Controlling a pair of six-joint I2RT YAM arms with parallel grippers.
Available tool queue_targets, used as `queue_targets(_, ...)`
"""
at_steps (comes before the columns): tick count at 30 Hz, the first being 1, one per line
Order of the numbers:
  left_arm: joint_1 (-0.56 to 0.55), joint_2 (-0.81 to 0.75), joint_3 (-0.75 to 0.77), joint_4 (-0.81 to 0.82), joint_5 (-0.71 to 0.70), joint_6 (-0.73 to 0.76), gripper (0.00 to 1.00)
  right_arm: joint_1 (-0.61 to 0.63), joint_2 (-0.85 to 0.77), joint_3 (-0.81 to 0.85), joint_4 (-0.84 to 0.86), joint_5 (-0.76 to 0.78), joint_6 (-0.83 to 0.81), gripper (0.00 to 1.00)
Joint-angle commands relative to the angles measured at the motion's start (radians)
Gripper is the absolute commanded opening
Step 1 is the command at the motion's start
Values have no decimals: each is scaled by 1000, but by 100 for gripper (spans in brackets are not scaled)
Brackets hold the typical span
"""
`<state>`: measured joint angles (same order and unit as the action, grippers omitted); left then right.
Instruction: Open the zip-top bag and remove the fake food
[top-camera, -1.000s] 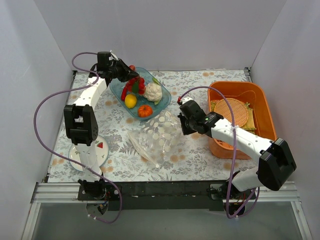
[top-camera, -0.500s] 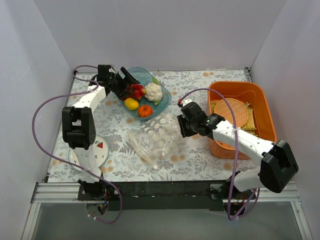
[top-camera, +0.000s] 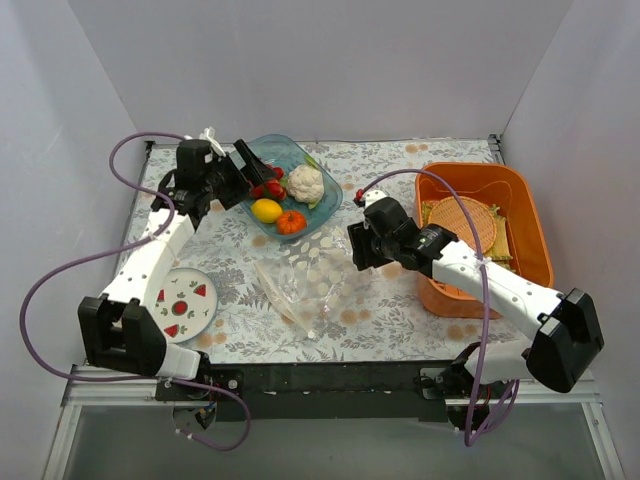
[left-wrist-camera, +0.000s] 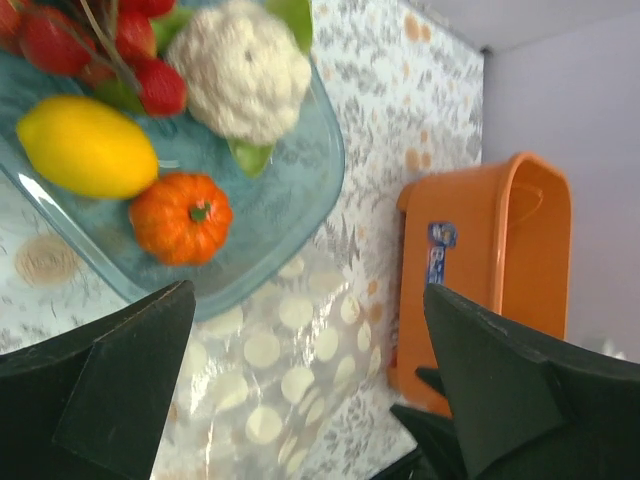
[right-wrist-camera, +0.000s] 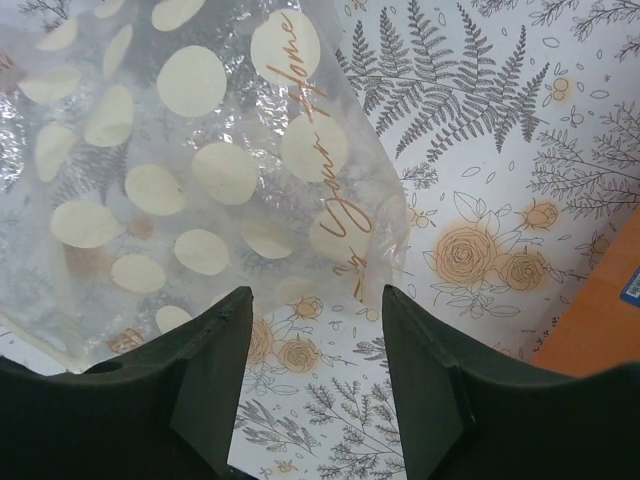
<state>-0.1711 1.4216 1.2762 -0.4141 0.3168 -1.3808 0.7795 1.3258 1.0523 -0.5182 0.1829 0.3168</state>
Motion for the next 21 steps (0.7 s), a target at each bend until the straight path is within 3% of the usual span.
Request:
queue_targets(1,-137,-139,-100,-60,-154,40,98,3,-60,61,27,-23,-2,63)
queue_targets(9,-447,-372,-330,-28,-352,-38,98,3,-193,-8,96,-53,34,67)
queue_targets(12,-522,-459,-417,-19,-398,-52,98,3,-252,-69,138,-51,56,79)
queue_targets(15,-527,-552,-483,14,-372,-84,98,3,-287,-100,136,-43,77,92)
queue_targets(21,-528,-615,-531,54,-355,-75,98,3,-358,-153,129,-8,125,96)
